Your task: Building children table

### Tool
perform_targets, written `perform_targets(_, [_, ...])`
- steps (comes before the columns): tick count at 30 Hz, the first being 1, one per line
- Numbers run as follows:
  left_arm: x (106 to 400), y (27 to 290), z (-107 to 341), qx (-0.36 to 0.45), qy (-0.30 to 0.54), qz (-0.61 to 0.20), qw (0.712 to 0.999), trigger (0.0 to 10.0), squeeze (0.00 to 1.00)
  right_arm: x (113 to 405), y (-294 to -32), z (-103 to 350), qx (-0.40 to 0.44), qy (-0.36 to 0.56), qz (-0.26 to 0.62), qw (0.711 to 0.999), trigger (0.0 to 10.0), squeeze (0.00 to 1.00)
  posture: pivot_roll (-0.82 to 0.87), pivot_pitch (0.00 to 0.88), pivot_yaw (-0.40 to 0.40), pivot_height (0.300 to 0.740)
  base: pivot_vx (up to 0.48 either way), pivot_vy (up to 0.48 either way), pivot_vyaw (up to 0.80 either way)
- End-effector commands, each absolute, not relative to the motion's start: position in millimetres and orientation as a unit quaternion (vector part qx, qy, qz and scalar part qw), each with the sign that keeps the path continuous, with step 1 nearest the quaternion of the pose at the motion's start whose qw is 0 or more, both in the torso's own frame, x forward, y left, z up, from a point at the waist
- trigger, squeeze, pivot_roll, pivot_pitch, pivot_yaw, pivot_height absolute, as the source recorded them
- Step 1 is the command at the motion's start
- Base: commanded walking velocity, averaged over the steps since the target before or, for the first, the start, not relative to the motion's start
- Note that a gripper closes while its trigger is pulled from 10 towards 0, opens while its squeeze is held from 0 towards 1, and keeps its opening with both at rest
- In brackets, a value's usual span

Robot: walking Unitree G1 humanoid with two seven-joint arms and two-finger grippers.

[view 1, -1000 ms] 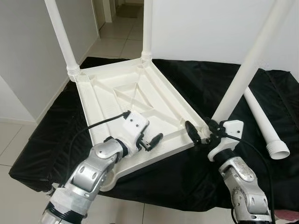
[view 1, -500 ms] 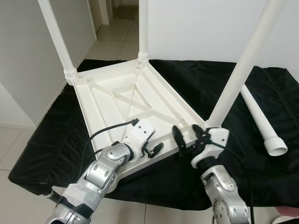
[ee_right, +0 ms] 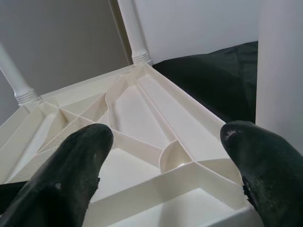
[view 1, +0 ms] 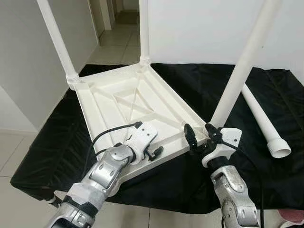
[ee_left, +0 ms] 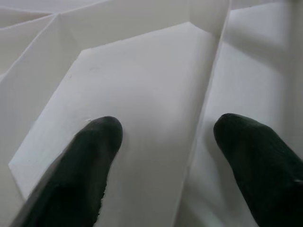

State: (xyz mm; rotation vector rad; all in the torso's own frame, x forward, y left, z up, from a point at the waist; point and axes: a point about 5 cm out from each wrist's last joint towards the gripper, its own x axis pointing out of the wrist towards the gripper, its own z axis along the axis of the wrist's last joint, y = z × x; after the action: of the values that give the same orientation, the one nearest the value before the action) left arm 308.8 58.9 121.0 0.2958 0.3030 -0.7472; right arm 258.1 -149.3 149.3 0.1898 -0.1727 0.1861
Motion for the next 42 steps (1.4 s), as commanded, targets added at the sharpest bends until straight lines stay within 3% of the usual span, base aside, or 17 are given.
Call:
perform_targets(1, [307.8,74.7,96.8,0.127,0.211,-0.302,0.921,0.0,0.0,260.5,-143.5,149.2,0.093,-0.085,0.098,0.987,10.0,0.0,-0.09,0.048,0.062,0.74,0.0,0.0,0.0])
perform_targets(17, [309.3,73.6,101.0,0.121,0.215,-0.301,0.921,0.0,0.0,261.1,-143.1,148.2,0.089,-0.083,0.098,0.988,10.0,0.0,-0.1,0.048,0.063,0.74,0.0,0.0,0.0])
perform_targets(35, [319.3,83.2,103.8,0.127,0.211,-0.23,0.942,0.0,0.0,258.1,-143.4,143.9,0.086,-0.079,0.093,0.989,10.0,0.0,-0.12,0.026,0.077,0.74,0.0,0.0,0.0])
perform_targets(36, [320.7,80.7,105.2,0.125,0.206,-0.226,0.944,2.5,0.0,258.3,-143.2,144.0,0.086,-0.079,0.093,0.989,10.0,0.0,-0.12,0.024,0.076,0.74,0.0,0.0,0.0])
perform_targets(37, [320.7,80.7,105.2,0.125,0.206,-0.226,0.944,2.5,0.0,258.3,-143.2,144.0,0.086,-0.079,0.093,0.989,10.0,0.0,-0.12,0.024,0.076,0.74,0.0,0.0,0.0])
perform_targets(38, [318.9,74.0,106.8,0.118,0.201,-0.248,0.94,10.0,0.0,258.5,-143.0,143.9,0.085,-0.08,0.093,0.989,10.0,0.0,-0.11,0.023,0.077,0.74,0.0,0.0,0.0])
perform_targets(39, [318.9,74.0,106.8,0.118,0.201,-0.248,0.94,10.0,0.0,258.5,-143.0,143.9,0.085,-0.08,0.093,0.989,10.0,0.0,-0.11,0.023,0.077,0.74,0.0,0.0,0.0])
perform_targets(40, [316.1,68.0,109.0,0.112,0.195,-0.27,0.936,10.0,0.58,258.7,-142.7,144.0,0.085,-0.08,0.093,0.989,10.0,0.0,-0.11,0.023,0.078,0.74,0.0,0.0,0.0])
perform_targets(41, [313.5,64.0,110.8,0.103,0.19,-0.288,0.933,10.0,1.0,259.0,-142.5,144.2,0.086,-0.08,0.093,0.989,10.0,0.0,-0.11,0.024,0.077,0.74,0.0,0.0,0.0])
perform_targets(42, [310.8,60.9,112.3,0.096,0.187,-0.307,0.928,10.0,1.0,259.1,-142.4,144.2,0.086,-0.08,0.093,0.989,10.0,0.0,-0.11,0.024,0.077,0.74,0.0,0.0,0.0])
